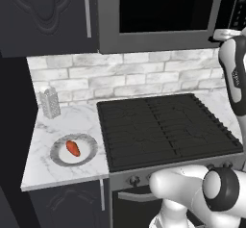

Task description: Pick the sweet potato from the counter and place it in the microwave. Then turn on the microwave.

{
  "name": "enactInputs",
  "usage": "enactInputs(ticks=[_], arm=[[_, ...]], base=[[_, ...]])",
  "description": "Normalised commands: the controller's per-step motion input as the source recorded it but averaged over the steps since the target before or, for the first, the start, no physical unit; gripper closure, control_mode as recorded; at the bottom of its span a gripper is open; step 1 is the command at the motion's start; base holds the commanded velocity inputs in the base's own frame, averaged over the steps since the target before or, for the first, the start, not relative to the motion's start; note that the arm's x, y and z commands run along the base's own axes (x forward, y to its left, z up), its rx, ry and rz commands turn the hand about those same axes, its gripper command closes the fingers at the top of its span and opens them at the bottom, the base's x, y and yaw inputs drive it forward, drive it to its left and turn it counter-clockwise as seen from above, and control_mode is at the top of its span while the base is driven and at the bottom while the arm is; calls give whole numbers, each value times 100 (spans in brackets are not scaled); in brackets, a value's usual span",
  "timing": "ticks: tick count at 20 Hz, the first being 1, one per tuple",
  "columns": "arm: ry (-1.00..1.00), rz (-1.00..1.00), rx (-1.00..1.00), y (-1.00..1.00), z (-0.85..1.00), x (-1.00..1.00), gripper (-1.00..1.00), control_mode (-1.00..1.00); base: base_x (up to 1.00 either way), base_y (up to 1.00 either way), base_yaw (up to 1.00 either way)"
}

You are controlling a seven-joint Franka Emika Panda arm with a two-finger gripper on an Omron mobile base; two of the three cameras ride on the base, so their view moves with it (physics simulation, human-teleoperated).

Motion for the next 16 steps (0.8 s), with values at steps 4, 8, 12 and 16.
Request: enactInputs(ticks=[4, 8, 12, 16], arm=[[-11, 0, 0, 0, 30, 18, -100, -100], [-4, 0, 0, 0, 17, 34, -100, -100], [0, 0, 0, 0, 11, 42, -100, -100], [0, 0, 0, 0, 9, 41, -100, -100]], base=[[0, 0, 0], [0, 0, 0], [0, 0, 0], [0, 0, 0]])
